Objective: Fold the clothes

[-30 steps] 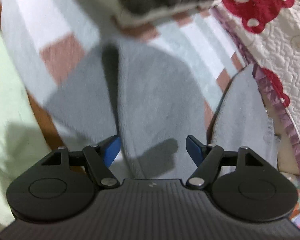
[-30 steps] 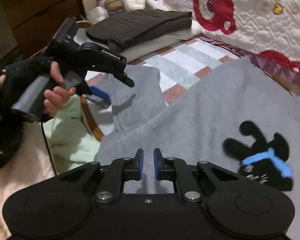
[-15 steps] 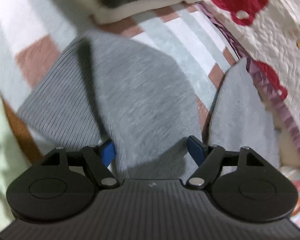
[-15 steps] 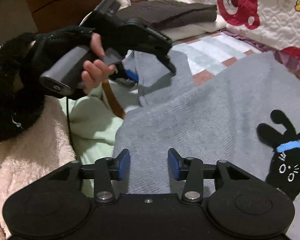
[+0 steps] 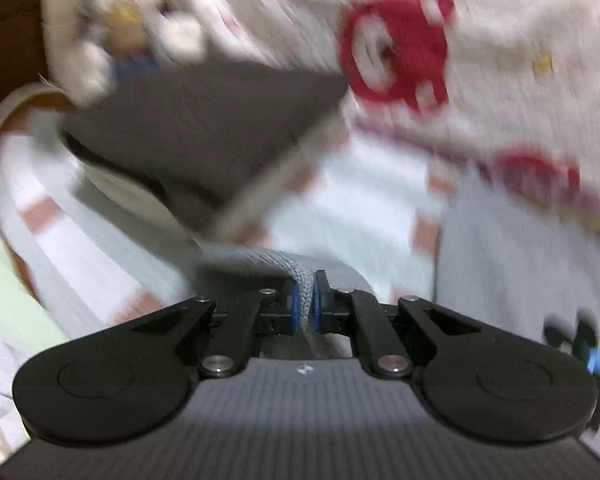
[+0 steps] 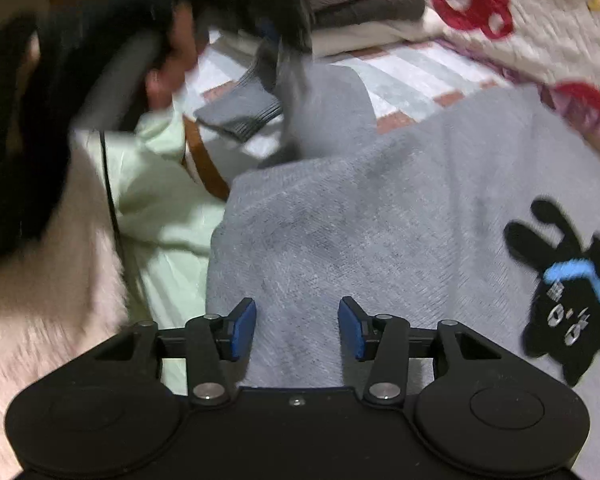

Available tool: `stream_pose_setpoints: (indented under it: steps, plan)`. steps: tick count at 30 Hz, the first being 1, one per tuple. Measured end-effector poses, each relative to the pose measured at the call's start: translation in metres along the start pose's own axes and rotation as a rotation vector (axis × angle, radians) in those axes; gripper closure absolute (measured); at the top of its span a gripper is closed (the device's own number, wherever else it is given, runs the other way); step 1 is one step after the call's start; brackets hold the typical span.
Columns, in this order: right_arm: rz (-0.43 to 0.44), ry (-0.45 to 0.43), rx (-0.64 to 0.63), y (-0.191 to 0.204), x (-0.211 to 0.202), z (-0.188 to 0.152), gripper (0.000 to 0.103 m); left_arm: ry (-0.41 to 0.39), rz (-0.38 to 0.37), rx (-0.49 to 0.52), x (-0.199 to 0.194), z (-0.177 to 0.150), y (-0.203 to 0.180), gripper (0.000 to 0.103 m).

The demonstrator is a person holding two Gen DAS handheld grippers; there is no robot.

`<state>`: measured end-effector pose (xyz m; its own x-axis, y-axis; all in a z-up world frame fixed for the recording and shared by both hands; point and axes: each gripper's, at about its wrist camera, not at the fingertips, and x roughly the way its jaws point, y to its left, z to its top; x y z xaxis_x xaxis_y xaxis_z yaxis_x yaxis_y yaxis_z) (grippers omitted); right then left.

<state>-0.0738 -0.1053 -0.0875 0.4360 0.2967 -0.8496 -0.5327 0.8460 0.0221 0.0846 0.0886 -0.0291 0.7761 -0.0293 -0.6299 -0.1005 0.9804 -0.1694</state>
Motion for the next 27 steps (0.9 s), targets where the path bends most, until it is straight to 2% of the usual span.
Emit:
stream_pose_setpoints:
  steps: [2, 3, 8, 10, 12, 13, 17, 19, 21, 22, 24, 27]
  plan:
    - [-0.035, 0.009, -0.096, 0.012, 0.000, -0.003, 0.051, -0.064, 0.015, -0.097, -0.017, 0.009, 0.026, 0.097]
    - [-0.034, 0.015, -0.104, 0.013, 0.001, -0.004, 0.051, -0.090, 0.020, -0.135, -0.022, 0.013, 0.038, 0.097]
    - [-0.030, 0.037, -0.130, 0.015, 0.005, -0.006, 0.051, -0.081, 0.045, -0.201, -0.010, 0.011, 0.063, 0.097]
    - [-0.034, 0.034, -0.123, 0.013, 0.004, -0.005, 0.051, -0.148, 0.079, -0.198, -0.021, 0.016, 0.063, 0.097]
    - [-0.037, 0.029, -0.116, 0.011, 0.002, -0.005, 0.051, -0.251, 0.148, -0.186, -0.038, 0.020, 0.065, 0.098]
    - [-0.036, 0.027, -0.110, 0.010, 0.001, -0.005, 0.051, -0.300, 0.182, -0.178, -0.047, 0.022, 0.067, 0.103]
    - [-0.023, 0.049, -0.073, 0.005, 0.007, -0.007, 0.048, -0.260, 0.277, -0.021, -0.031, 0.028, 0.067, 0.101]
    - [-0.021, 0.065, -0.071, 0.005, 0.011, -0.007, 0.047, -0.099, 0.158, -0.120, -0.008, 0.024, 0.081, 0.099]
    - [-0.017, 0.050, -0.061, 0.006, 0.008, -0.004, 0.047, 0.058, 0.065, -0.236, 0.014, 0.014, 0.093, 0.092]
    - [-0.011, 0.037, -0.047, 0.005, 0.005, -0.002, 0.047, 0.135, 0.019, -0.292, 0.025, 0.008, 0.099, 0.083]
    - [0.048, -0.006, 0.028, -0.002, -0.003, 0.002, 0.047, 0.224, -0.017, -0.340, 0.038, -0.002, 0.103, 0.077]
    - [0.134, -0.053, 0.074, -0.004, -0.009, 0.007, 0.047, 0.247, -0.029, -0.359, 0.044, -0.007, 0.103, 0.066]
